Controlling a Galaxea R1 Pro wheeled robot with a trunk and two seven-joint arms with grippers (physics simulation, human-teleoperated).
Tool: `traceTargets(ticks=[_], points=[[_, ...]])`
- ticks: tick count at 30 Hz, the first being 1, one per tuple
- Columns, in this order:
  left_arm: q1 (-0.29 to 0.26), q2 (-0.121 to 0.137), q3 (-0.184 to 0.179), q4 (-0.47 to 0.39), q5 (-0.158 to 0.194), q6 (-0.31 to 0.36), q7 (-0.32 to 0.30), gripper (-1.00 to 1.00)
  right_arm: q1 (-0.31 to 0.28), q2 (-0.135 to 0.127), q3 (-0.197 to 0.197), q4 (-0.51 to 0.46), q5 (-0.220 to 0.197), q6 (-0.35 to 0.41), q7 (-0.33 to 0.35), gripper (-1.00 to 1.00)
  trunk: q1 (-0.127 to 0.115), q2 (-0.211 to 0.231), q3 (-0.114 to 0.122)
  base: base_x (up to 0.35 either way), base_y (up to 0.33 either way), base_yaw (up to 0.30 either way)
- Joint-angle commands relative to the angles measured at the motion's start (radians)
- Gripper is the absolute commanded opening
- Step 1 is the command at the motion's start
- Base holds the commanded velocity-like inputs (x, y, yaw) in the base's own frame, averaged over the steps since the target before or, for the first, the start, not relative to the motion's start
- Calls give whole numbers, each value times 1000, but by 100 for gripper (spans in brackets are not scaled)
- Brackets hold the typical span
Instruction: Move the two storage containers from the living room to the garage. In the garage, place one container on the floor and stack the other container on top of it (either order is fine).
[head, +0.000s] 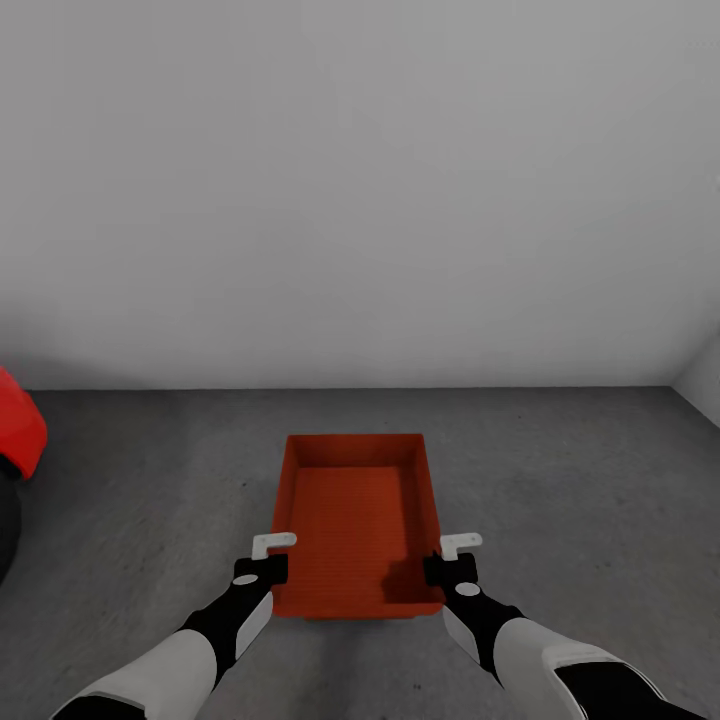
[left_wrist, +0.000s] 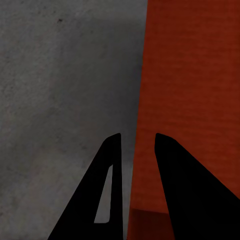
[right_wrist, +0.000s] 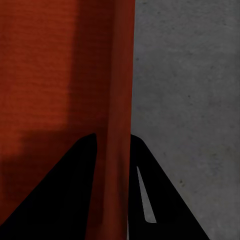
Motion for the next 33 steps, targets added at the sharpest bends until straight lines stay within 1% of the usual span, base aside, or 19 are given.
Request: traceTargets(ticks=[1,33], points=[[-1,0,26,-56,-9,-12,12,-100,0,1,-10,4,14,3,-1,-100,0,-1,-1,0,0,0],[-1,0,26,-56,-9,-12,12,-100,0,2,-10,4,14,4,-2,-100,0,-1,-1,0,0,0]])
